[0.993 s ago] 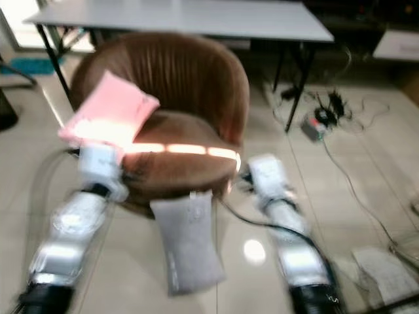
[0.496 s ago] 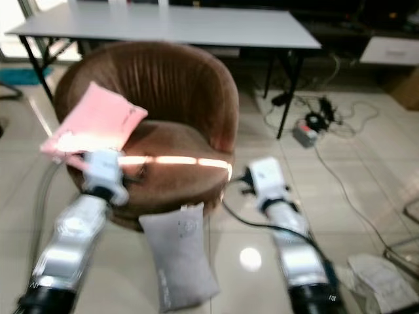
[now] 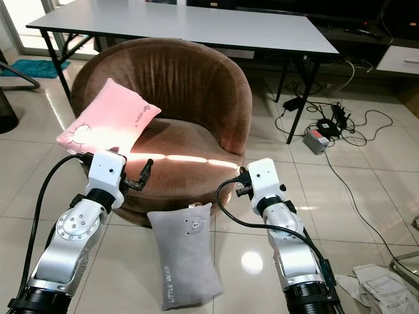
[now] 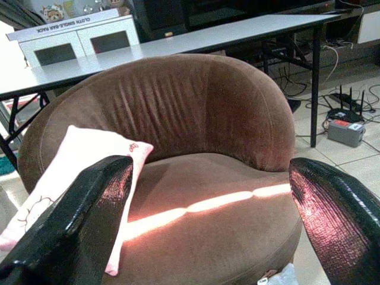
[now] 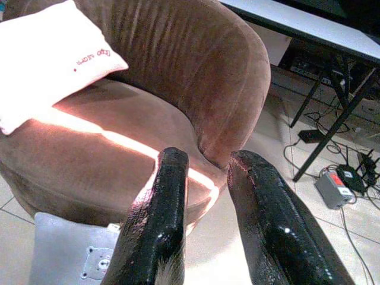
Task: Move the pillow to the sofa from floor
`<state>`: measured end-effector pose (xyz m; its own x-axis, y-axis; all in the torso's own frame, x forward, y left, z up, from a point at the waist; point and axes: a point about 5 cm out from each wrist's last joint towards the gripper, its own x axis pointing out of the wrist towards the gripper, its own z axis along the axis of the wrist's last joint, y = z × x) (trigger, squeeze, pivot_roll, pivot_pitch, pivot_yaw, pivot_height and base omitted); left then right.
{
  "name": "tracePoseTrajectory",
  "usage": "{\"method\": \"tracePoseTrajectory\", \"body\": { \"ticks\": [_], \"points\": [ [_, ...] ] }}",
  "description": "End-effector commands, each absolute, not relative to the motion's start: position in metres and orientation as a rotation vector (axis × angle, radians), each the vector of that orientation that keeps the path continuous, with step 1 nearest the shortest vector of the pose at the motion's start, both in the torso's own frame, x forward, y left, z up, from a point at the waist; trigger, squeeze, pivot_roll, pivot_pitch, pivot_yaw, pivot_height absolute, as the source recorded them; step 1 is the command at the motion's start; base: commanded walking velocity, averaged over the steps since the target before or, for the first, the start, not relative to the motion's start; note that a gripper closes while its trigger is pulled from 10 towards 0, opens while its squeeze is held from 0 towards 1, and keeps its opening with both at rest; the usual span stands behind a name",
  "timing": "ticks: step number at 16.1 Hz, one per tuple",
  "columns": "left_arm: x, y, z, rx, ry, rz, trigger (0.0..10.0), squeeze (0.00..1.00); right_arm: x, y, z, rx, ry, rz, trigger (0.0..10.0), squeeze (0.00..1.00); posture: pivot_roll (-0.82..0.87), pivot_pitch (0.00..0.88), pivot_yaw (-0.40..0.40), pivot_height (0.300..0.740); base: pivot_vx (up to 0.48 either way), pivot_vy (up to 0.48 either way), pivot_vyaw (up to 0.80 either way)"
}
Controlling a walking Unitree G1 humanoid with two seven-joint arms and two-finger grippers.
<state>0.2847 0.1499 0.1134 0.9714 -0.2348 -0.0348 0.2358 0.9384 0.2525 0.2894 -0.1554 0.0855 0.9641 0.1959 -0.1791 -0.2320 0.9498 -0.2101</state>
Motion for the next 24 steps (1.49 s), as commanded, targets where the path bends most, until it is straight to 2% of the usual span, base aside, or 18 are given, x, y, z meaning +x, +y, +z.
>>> {"method": "tracePoseTrajectory", "body": {
  "ticks": [1,12,24],
  "points": [
    [0.2833,0.1497,0.1081,0.261,0.023,-0.242,10.0,0.00,0.2883,-0.1573,0.0883,-0.220,0.144,0.214,10.0,0.00,-0.04,0.000,-0.041,0.702,0.000,0.000,0.00],
    [0.2852,0.1518,0.1050,0.216,0.031,-0.207,10.0,0.00,0.2865,-0.1560,0.0889,-0.226,0.144,0.218,10.0,0.00,-0.04,0.000,-0.041,0.609,0.000,0.000,0.00],
    [0.2844,0.1537,0.1050,0.194,0.022,-0.185,10.0,0.00,0.2862,-0.1562,0.0890,-0.242,0.151,0.223,10.0,0.00,-0.05,0.006,-0.052,0.609,0.045,0.000,0.00]
  ]
}}
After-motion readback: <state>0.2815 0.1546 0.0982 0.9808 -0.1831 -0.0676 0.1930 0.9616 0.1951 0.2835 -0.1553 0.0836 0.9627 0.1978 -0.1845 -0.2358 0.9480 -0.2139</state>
